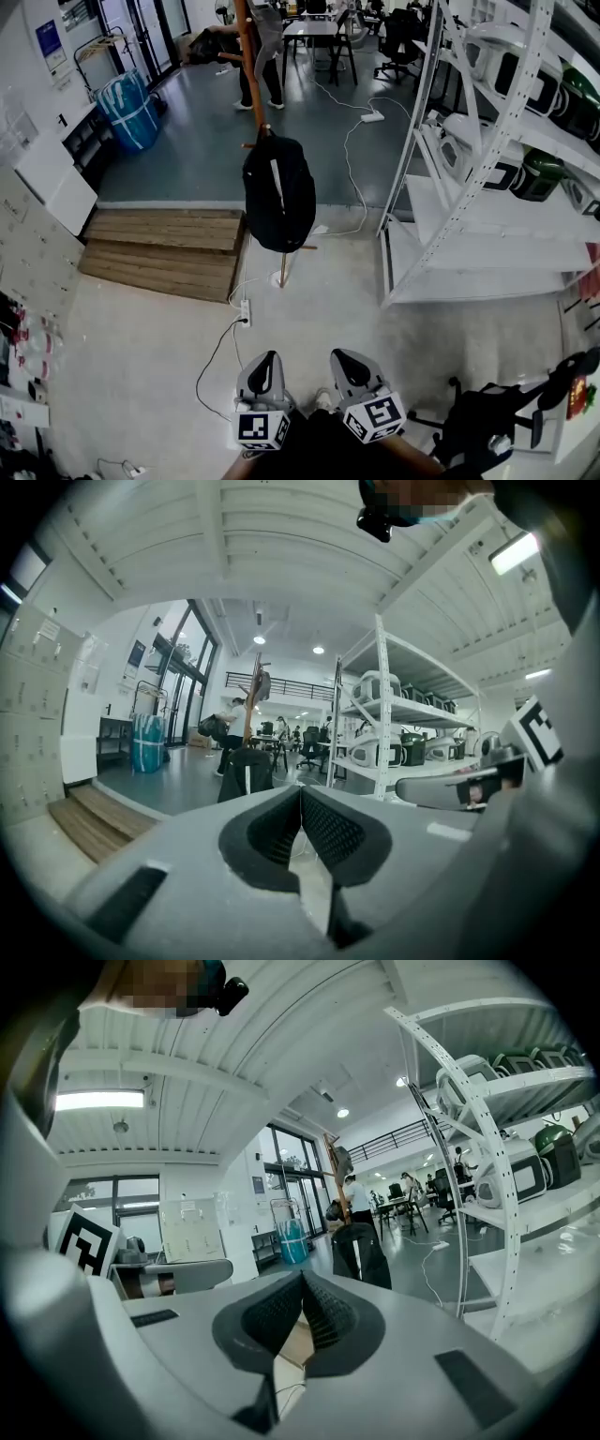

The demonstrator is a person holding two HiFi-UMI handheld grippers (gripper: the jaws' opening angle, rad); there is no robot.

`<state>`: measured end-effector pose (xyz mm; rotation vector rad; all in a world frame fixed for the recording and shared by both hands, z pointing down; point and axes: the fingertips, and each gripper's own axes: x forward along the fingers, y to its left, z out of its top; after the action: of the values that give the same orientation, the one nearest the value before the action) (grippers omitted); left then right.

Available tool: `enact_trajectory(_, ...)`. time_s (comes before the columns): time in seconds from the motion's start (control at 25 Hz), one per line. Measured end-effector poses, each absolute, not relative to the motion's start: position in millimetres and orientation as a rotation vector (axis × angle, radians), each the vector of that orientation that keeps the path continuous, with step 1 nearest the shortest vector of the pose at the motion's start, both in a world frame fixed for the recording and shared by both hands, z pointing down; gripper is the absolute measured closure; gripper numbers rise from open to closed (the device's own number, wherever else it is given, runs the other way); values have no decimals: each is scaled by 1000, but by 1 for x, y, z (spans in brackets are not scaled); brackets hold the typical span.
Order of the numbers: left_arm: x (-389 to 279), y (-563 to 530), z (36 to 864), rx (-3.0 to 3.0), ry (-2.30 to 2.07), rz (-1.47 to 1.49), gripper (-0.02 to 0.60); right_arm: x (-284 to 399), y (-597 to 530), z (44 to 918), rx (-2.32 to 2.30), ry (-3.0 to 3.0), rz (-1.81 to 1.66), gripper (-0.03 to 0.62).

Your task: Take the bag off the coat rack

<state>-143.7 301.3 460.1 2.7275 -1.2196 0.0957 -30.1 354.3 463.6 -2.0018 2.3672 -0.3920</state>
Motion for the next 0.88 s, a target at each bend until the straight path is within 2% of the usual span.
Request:
enact_trajectory(0.4,-126,306,472,2735,-1217,106,565,-16,350,472,-1966,2391,-399,582)
enact_trajectory(0.88,-110,238,490,2728,-1219,139,565,3,281,487,-1974,2401,-431,582)
